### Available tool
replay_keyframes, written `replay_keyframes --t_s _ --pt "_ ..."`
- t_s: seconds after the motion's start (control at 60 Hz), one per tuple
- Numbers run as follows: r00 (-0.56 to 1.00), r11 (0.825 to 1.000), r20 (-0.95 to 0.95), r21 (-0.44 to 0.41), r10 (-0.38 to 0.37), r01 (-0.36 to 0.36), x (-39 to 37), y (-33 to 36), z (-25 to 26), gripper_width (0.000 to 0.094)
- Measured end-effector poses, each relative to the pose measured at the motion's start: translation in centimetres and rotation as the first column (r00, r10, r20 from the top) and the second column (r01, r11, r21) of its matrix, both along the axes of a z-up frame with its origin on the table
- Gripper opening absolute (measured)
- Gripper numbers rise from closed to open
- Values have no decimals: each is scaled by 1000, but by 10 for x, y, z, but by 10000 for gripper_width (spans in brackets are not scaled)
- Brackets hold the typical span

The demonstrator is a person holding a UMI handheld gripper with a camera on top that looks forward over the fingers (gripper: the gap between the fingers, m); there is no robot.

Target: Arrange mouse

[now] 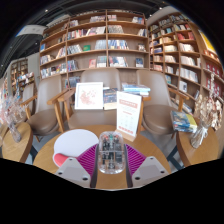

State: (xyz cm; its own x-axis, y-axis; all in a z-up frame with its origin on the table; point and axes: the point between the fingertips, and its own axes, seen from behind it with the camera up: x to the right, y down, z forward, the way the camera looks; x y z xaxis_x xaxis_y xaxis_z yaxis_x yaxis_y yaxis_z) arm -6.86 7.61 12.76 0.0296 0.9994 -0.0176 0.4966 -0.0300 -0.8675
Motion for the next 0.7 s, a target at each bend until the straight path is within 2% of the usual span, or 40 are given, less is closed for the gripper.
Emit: replay_keyframes --t_s 0.05,0.15,0.217,0.267,0.35,0.467,0.583,0.7 --pt "999 999 -27 -8 33 -33 -12 -32 22 406" --pt "994 996 -62 6 90 -90 -54 -94 33 405" --pt "993 994 -50 33 109 -107 -84 -129 14 406" --pt "993 993 -21 23 116 -115 -98 -151 -8 406" --pt "992 993 50 -5 114 -114 -119 -174 -53 405" --pt "989 997 127 13 79 -81 -129 -177 -105 404" --pt "987 996 143 40 71 -78 -132 -177 -125 420" --pt "985 998 166 18 55 -59 -129 -179 -138 449"
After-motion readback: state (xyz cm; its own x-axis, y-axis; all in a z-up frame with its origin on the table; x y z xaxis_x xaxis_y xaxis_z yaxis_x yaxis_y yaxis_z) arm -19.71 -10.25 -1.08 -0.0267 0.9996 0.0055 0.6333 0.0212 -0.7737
